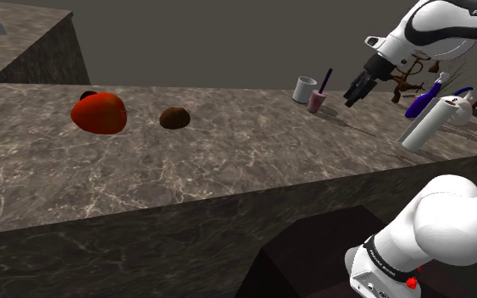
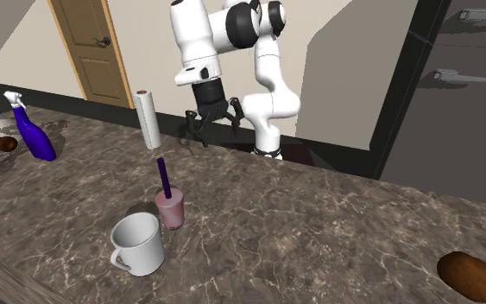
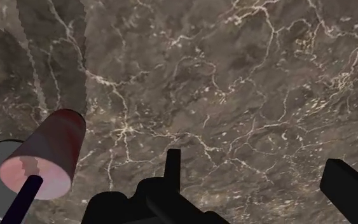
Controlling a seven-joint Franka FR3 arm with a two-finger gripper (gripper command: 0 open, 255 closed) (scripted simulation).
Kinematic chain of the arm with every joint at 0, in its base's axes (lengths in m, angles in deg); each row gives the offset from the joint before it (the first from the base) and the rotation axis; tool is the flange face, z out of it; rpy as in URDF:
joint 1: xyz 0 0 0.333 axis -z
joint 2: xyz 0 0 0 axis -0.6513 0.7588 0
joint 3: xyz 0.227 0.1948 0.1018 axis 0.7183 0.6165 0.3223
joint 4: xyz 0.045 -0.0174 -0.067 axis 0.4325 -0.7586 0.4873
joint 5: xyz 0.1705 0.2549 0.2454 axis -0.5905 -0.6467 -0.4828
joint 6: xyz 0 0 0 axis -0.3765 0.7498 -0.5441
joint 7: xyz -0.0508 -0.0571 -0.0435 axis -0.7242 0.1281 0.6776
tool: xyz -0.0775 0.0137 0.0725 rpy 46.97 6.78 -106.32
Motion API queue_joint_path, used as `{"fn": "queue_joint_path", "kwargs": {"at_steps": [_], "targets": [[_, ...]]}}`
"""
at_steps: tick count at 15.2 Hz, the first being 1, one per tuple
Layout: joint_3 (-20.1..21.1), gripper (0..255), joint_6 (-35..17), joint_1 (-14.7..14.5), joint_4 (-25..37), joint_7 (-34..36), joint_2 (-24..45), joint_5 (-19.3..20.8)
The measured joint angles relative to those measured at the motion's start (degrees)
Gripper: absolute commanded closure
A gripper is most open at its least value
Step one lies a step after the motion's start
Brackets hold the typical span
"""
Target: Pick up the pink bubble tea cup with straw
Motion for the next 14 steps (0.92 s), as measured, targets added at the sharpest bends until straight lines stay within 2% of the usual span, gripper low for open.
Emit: {"fn": "queue_joint_path", "kwargs": {"at_steps": [3,7,9,10,11,12,14], "targets": [[-9.0,0,-0.9,-5.2,5.2,-12.6,6.1,-4.0],[-22.9,0,2.2,-14.3,14.8,-30.9,16.7,-13.5],[-33.1,0,6.4,-20.1,21.5,-42.6,27.3,-23.0],[-37.2,0,10.6,-20.4,25.4,-49.6,35.2,-30.0],[-39.2,0,15.5,-18.4,29.5,-56.4,43.4,-37.6],[-37.7,0,19.9,-13.9,34.0,-61.7,50.0,-43.7],[-32.2,0,26.7,-4.1,42.5,-68.1,58.3,-50.9]]}}
